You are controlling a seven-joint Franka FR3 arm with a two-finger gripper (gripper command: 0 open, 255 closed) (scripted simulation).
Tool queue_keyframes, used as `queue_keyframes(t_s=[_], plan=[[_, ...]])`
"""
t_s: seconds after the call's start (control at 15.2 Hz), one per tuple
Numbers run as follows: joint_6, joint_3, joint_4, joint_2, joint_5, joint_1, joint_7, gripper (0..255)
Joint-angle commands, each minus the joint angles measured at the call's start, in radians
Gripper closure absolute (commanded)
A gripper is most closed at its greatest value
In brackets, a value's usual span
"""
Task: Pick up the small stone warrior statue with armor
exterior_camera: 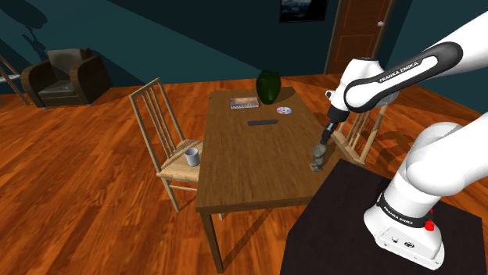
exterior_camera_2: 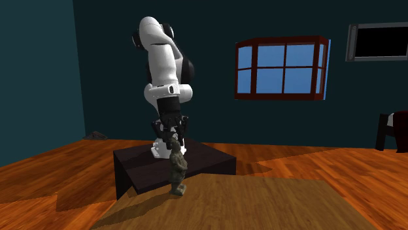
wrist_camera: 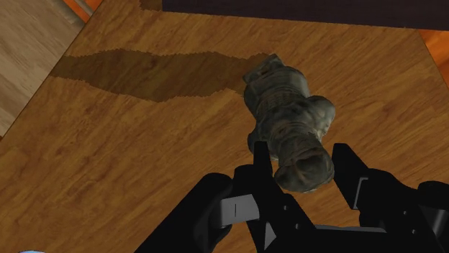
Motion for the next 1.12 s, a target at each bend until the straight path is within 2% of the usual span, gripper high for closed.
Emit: queue_keyframes(t_s=[0.0, 0.92, 1.06], plan=[[-0.021, 0.006, 0.005, -0.014, 0.000, -0.003, 0.003, 255], [-0.289, 0.075, 0.112, -0.177, 0.022, -0.015, 0.032, 255], [-0.291, 0.076, 0.114, -0.178, 0.022, -0.015, 0.032, 255]])
